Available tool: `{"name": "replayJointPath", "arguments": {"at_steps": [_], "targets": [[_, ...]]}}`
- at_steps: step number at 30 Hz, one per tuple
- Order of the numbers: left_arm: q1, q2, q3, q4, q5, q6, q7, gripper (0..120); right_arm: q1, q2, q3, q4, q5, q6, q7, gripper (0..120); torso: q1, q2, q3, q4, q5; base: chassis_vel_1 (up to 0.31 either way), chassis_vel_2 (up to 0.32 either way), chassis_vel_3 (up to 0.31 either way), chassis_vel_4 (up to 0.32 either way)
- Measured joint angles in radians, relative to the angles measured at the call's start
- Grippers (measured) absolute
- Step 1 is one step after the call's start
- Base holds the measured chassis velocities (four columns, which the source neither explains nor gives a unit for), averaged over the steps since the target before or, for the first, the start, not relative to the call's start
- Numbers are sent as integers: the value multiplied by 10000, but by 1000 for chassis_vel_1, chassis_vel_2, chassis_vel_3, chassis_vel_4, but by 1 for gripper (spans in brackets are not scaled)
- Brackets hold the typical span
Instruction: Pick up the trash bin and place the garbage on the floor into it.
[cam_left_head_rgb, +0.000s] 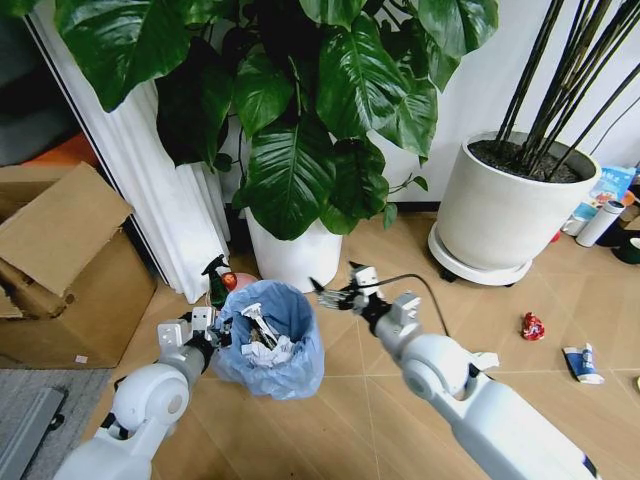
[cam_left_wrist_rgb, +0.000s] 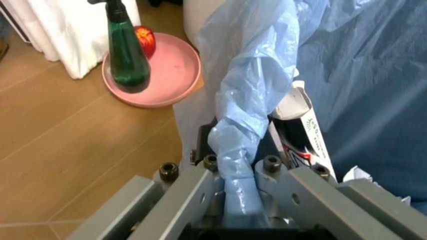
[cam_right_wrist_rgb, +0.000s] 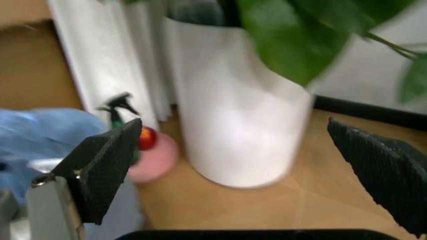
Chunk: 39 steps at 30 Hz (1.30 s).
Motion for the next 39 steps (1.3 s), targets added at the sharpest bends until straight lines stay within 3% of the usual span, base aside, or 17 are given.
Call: {"name": "replayJointPath", "arguments": {"at_steps": [6, 13, 31, 39], "targets": [[-34, 7, -6, -69, -4, -5, 0, 0, -612, 42, 910, -342, -270, 21, -343, 100, 0, 0, 0, 0, -3, 0, 0, 0, 0], [76, 12, -11, -159, 5, -5, 0, 0, -774, 174, 1241, -589, -333, 80, -456, 100, 0, 0, 0, 4, -5, -49, -43, 50, 42], [279, 29, -9, -388, 45, -17, 19, 0, -1224, 393, 1354, -864, -539, 343, -510, 100, 0, -1, 1, -4, -4, -234, -230, 233, 236], [295, -11, -13, -430, 31, -20, 35, 0, -1251, -7, 1965, -2015, -855, 1055, -1409, 100, 0, 0, 1, -4, 0, -143, -172, 175, 164]]}}
